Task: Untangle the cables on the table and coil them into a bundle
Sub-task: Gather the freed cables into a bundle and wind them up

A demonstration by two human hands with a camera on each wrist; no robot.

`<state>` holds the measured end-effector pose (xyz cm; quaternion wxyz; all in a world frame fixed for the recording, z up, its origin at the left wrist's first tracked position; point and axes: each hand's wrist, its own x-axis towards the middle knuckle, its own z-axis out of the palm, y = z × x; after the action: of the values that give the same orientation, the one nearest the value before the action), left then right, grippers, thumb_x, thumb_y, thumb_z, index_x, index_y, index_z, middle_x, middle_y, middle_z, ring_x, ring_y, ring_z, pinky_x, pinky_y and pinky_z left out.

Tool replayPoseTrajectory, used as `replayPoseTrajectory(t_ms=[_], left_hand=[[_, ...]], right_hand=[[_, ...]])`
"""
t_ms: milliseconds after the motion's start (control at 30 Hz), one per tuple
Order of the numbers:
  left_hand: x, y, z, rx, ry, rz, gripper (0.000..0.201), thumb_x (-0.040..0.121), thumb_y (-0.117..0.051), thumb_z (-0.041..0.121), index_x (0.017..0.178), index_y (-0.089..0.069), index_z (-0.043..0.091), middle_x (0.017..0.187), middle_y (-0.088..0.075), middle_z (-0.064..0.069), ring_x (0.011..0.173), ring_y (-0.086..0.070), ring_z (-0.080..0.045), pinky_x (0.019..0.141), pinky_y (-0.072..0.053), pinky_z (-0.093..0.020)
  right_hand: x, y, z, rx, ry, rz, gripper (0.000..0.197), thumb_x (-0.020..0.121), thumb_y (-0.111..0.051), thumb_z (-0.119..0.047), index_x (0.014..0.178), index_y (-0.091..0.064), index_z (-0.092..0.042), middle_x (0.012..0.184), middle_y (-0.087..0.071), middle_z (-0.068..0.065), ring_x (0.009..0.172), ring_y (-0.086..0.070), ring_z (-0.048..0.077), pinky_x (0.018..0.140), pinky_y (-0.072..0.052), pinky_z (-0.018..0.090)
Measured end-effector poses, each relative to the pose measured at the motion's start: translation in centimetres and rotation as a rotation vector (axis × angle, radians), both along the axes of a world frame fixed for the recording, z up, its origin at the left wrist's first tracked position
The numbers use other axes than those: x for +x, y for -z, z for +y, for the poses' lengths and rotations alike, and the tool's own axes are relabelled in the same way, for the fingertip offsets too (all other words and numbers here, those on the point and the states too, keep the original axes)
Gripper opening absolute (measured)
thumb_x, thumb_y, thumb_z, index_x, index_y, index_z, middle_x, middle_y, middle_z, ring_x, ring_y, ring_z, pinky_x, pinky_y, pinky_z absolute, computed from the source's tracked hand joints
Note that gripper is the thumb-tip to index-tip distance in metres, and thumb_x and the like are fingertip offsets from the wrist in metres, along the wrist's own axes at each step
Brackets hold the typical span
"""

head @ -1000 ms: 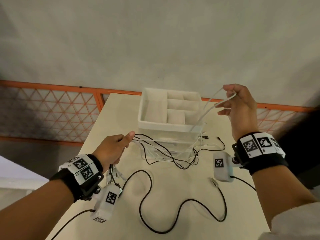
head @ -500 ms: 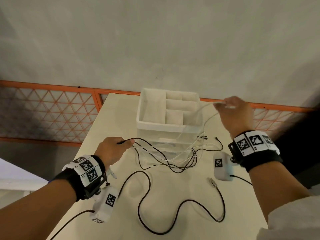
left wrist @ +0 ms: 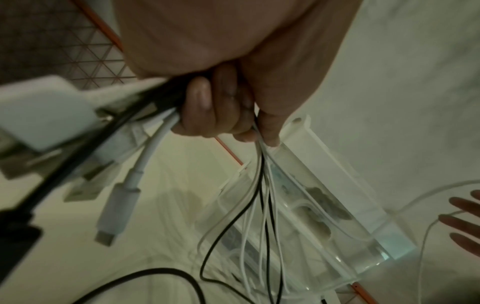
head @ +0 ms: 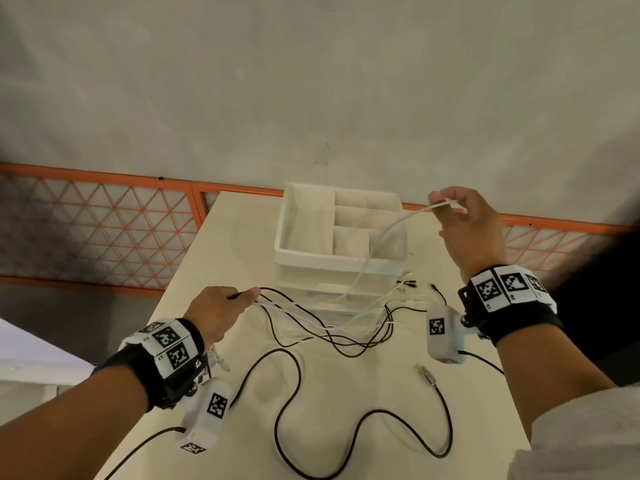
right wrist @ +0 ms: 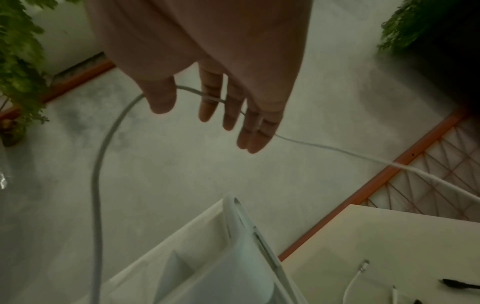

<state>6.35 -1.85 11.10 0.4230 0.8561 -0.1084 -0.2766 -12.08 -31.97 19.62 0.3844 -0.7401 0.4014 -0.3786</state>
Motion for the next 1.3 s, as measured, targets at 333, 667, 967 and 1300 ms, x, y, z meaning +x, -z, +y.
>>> replayPoseTrajectory(t_ms=[333,667,967,1300], left_hand=[[-0.3,-3.5,-0.7,-0.268,0.171,0.188,0.051,0.102,-0.043,0.04,0.093,-0.071,-0.002,0.055,-0.036,0.003,0.044,-0.026,-0.011,0.042,-0.023,-0.023],[-3.7,-6.4,-2.1,-0.277,0.635,0.115,0.02,0.092,-0.06,0.007,0.106,-0.063,-0.008,0.066,-0.045,-0.008,0.051,-0.038,-0.011,0.05,-0.035,-0.021],[-3.2,-3.0,0.8,-0.098,0.664,-0.198,0.02,0.101,-0.047,0.031,0.103,-0.065,0.024,0.085,-0.063,-0.005,0.079,-0.057,-0.018,0.08,-0.049,-0.033],[-2.3,-3.8,1.9,-0.378,0.533,0.149,0.041,0.088,-0.063,0.043,0.122,-0.063,0.022,0.096,-0.071,-0.006,0.09,-0.066,-0.022,0.085,-0.054,-0.044]], right_hand=[[-3.5,7.4,1.2,0.178,-0.138,0.779,0.054,0.088,-0.06,-0.013,0.14,-0.055,-0.024,0.146,-0.055,0.01,0.125,-0.056,0.03,0.098,-0.045,0.033],[1.3,3.2,14.9,-0.123,-0.822,0.351,0.079,0.081,-0.074,-0.018,0.147,-0.039,-0.042,0.126,-0.066,-0.013,0.115,-0.061,0.001,0.097,-0.046,0.014],[2.2,4.4,14.6,-0.003,-0.631,0.331,0.017,0.086,-0.07,-0.012,0.092,-0.076,-0.027,0.072,-0.072,-0.008,0.055,-0.059,0.004,0.053,-0.042,0.017],[2.4,2.4,16.2,0.188,-0.78,0.176,0.034,0.088,-0.071,-0.003,0.109,-0.076,-0.029,0.083,-0.077,-0.016,0.073,-0.071,0.003,0.07,-0.055,0.019]])
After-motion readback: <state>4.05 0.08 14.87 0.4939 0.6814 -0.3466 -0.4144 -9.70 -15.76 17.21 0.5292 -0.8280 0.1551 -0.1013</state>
